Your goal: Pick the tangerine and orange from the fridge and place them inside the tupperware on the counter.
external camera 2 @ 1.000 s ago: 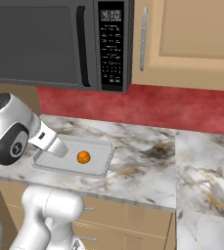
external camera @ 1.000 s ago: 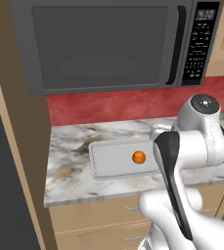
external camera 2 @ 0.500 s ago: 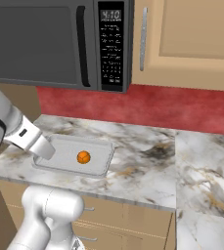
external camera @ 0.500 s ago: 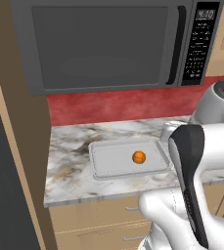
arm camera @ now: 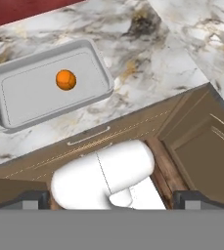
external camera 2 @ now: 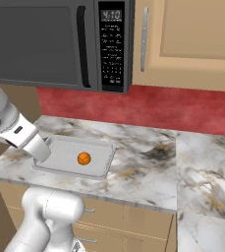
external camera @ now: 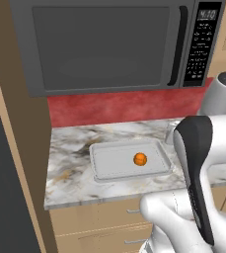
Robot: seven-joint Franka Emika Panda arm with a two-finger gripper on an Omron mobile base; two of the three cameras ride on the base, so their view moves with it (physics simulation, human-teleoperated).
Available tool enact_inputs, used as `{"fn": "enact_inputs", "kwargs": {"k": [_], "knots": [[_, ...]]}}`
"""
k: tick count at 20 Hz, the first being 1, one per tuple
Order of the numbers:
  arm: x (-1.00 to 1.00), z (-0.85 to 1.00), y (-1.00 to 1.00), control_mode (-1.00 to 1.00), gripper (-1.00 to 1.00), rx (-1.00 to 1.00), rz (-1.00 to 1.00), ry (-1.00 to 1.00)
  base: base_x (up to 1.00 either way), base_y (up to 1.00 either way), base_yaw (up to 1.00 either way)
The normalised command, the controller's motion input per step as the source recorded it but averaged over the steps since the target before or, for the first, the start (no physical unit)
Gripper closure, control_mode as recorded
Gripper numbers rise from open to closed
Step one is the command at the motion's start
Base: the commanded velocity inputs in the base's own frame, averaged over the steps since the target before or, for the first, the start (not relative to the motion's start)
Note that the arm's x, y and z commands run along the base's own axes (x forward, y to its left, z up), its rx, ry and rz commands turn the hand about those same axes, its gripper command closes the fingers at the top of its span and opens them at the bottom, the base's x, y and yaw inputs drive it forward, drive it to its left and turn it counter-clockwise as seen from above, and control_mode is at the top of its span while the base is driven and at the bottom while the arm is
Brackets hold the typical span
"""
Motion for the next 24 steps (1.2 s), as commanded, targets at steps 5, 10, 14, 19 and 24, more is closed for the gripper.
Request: {"fn": "enact_inputs", "kwargs": {"k": [5,10,14,19,24], "knots": [[0.00,0.00,0.00,-1.00,-1.00,-0.03,0.00,0.00,0.00,0.00,0.00],[-0.09,-0.06,0.00,1.00,-1.00,0.00,0.00,0.00,-0.07,0.00,0.00],[0.00,0.00,0.00,1.00,-1.00,0.00,0.00,0.00,-0.60,0.01,0.00],[0.00,0.00,0.00,1.00,-1.00,0.00,0.00,0.00,-0.81,0.01,-0.01],[0.00,0.00,0.00,1.00,-1.00,0.00,0.00,0.00,-0.94,0.00,-0.03]]}}
